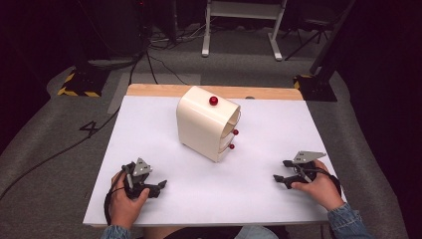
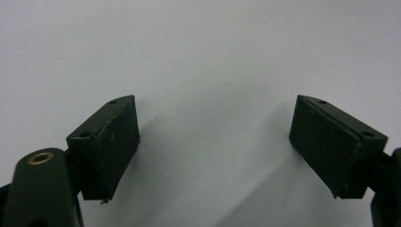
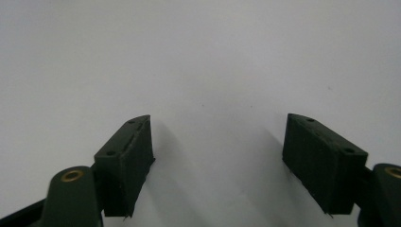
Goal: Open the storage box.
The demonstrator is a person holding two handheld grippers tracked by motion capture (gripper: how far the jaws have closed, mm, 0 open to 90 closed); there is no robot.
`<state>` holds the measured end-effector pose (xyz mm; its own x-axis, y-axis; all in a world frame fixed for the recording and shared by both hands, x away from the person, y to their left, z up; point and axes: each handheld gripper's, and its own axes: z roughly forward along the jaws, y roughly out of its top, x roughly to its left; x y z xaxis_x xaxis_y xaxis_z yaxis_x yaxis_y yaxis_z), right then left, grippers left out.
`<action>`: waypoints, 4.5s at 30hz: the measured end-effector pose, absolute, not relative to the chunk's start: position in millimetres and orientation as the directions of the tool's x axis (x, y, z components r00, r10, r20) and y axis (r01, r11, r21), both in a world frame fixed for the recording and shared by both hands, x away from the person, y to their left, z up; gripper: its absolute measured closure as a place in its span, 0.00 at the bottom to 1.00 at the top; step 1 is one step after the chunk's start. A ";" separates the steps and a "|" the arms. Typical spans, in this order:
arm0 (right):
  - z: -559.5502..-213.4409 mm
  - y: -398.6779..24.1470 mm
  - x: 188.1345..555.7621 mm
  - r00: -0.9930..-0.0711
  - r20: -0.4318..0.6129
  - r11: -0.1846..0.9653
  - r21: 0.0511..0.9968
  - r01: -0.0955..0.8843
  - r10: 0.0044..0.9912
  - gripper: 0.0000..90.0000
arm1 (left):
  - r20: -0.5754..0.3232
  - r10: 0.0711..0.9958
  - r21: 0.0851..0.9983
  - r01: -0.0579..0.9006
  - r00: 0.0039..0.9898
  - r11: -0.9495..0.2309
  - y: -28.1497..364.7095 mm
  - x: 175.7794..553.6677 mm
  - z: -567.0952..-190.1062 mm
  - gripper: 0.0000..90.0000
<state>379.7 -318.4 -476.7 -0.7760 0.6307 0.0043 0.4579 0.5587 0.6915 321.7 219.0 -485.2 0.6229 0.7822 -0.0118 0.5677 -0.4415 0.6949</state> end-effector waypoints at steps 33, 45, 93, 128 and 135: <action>-416.7 -257.7 400.9 -0.874 0.032 0.420 0.868 0.265 0.485 0.51 | -0.016 0.783 0.695 0.570 0.622 -0.438 218.9 321.7 -485.3 0.19; -426.4 -224.8 421.3 -0.892 0.052 0.375 0.895 0.241 0.449 0.62 | -0.013 0.782 0.695 0.568 0.623 -0.441 218.8 321.4 -485.3 0.19; -455.5 -210.7 422.3 -0.879 0.028 0.403 0.882 0.246 0.476 0.82 | -0.018 0.782 0.697 0.569 0.623 -0.437 218.9 321.5 -485.5 0.19; -464.7 -248.3 397.7 -0.859 0.056 0.406 0.864 0.297 0.510 0.82 | -0.015 0.781 0.697 0.566 0.624 -0.439 219.4 321.6 -485.4 0.19; -467.0 -251.3 395.8 -0.857 0.060 0.407 0.861 0.304 0.513 0.82 | -0.015 0.782 0.697 0.567 0.624 -0.439 219.5 321.6 -485.4 0.19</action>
<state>395.8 -251.3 -467.0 -0.8565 0.5126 0.0603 0.3044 0.4072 0.8611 321.6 219.5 -485.4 0.6237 0.7815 -0.0154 0.5672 -0.4389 0.6969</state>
